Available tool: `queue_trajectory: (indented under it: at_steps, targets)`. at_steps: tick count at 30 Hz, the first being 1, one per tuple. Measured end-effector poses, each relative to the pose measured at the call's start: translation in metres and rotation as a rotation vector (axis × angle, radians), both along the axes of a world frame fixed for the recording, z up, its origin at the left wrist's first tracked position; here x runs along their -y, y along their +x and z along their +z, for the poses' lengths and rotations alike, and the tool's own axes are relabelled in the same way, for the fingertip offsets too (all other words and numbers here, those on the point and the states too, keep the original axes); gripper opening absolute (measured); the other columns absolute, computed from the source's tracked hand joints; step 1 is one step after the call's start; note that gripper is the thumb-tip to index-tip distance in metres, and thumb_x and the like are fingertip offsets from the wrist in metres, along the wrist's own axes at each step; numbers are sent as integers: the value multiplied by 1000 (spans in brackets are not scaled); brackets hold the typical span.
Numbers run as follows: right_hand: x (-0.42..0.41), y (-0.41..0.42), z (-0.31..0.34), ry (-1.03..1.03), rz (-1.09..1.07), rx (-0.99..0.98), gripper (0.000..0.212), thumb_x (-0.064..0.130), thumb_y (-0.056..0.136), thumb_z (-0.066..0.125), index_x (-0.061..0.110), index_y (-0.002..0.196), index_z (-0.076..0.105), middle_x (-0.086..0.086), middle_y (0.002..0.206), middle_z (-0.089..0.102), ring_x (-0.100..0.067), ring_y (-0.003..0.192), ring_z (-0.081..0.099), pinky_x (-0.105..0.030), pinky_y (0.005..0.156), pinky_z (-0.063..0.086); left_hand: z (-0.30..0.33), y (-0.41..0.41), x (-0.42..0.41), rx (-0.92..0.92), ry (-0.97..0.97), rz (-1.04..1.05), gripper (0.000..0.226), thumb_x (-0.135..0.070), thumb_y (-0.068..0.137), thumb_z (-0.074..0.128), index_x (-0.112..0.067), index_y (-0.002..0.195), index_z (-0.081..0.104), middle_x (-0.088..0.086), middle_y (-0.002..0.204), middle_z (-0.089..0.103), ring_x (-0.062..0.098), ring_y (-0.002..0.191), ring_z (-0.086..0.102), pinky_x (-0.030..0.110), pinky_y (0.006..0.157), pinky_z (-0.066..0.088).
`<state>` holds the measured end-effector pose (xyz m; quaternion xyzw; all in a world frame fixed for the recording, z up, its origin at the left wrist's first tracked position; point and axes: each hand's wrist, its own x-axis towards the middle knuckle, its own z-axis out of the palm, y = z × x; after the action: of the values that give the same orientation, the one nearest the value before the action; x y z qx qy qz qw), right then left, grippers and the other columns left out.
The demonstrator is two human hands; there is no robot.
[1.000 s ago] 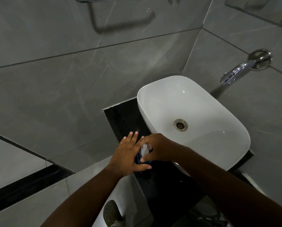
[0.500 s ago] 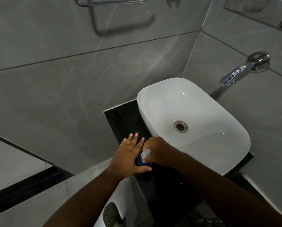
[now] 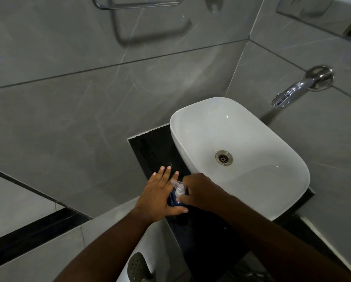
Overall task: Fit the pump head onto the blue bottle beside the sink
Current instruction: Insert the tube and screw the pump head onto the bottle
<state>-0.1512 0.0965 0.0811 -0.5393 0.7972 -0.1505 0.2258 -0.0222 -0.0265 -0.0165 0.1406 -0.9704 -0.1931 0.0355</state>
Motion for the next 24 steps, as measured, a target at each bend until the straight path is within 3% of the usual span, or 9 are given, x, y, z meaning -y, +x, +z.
queue_trajectory:
  at_steps: [3,7,11,13,16,18,20,22,24]
  targets:
    - [-1,-1,-3,21,-34,26,38,42,74,71,13,95,59,-3,84,66,-12,68,57,-22,63,42,-1,1,0,-2,-3,-2,110,-93,74,40,-28,155,4,3,163,-3,19,148,-14,39,116,-10]
    - [-3,-2,-3,-11,14,108,31,26,81,67,7,105,60,-11,95,70,-20,82,65,-31,81,54,1,2,0,-14,3,-5,111,-94,73,40,-27,155,7,4,162,0,21,148,-11,43,117,-4]
    - [0,-2,-6,13,-49,49,28,40,78,68,13,80,62,3,69,59,-5,56,51,-18,60,37,0,3,-1,-3,1,-5,109,-94,75,36,-30,154,-1,2,162,-5,18,148,-17,41,116,-9]
    - [-1,-1,-8,7,-74,61,31,46,78,66,15,78,61,5,67,59,-6,55,51,-15,58,36,0,3,-1,0,2,-2,108,-94,75,35,-31,154,-3,2,162,-7,18,148,-17,41,116,-9]
    - [-5,0,-9,-40,-36,94,32,36,78,69,11,95,62,-6,88,70,-13,72,61,-25,73,53,1,2,-1,-13,0,-5,110,-94,74,37,-27,155,4,5,163,-1,22,149,-11,44,118,-3]
    - [-5,-1,-11,-59,-13,121,25,27,80,68,7,96,64,-11,89,71,-18,76,65,-32,79,56,1,1,-1,-27,-1,-7,111,-94,73,39,-25,155,10,8,163,5,23,149,-6,43,117,-2]
    - [-3,-1,-12,-36,-46,92,26,30,80,68,7,92,64,-11,87,70,-16,71,61,-27,70,52,1,2,-1,-31,3,-5,110,-94,74,38,-25,155,10,8,163,6,22,149,-7,42,116,-3]
    - [-2,-3,-13,-16,-78,35,33,40,78,69,9,89,65,-8,84,70,-10,65,55,-15,60,39,-1,2,-1,-22,-1,0,109,-94,75,37,-26,155,7,6,163,2,21,149,-11,42,116,-6]
    - [-2,-4,-14,-41,-83,38,35,43,75,70,12,90,66,-5,84,70,-8,66,55,-12,60,36,-1,3,-1,-16,-7,0,109,-94,75,35,-27,155,4,4,163,-3,20,148,-15,40,115,-10]
